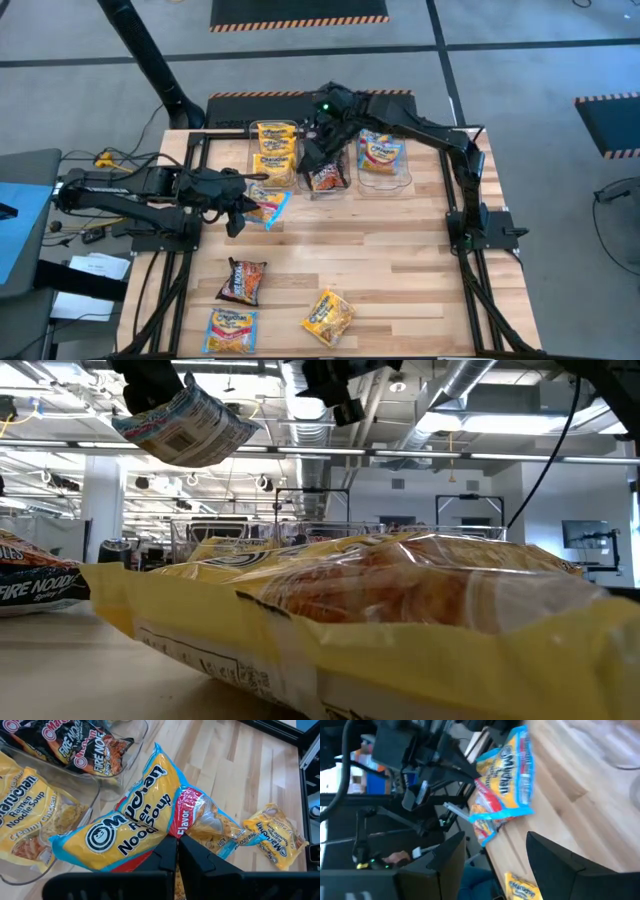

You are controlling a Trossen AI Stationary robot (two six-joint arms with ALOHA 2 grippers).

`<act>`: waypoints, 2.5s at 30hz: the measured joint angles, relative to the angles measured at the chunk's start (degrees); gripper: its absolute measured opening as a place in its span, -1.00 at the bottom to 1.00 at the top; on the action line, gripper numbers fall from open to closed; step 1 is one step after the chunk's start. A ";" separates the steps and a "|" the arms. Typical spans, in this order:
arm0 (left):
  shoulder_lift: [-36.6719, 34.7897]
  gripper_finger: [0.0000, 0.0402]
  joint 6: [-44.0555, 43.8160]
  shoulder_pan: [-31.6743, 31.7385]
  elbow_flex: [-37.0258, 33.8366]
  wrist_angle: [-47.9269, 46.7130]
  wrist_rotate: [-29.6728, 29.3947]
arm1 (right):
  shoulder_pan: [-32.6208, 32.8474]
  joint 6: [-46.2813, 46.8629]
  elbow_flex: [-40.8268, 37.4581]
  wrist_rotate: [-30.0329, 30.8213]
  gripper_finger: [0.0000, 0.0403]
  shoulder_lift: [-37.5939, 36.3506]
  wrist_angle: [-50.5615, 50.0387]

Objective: Sort Maruchan noodles
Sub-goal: Put the blue noodle pack in the right transparent bin

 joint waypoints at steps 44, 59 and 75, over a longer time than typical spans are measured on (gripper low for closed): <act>1.94 -1.00 -0.04 0.02 0.09 6.60 -0.50 | 6.84 17.78 -19.65 12.36 0.16 -0.11 27.07; 6.73 -1.00 1.07 0.02 0.07 10.59 -1.94 | 9.46 12.89 -19.65 12.33 -0.36 -0.09 22.76; 6.51 -1.00 -1.13 0.82 0.07 11.19 -0.66 | 9.88 4.00 -19.63 13.87 -0.96 -0.09 21.67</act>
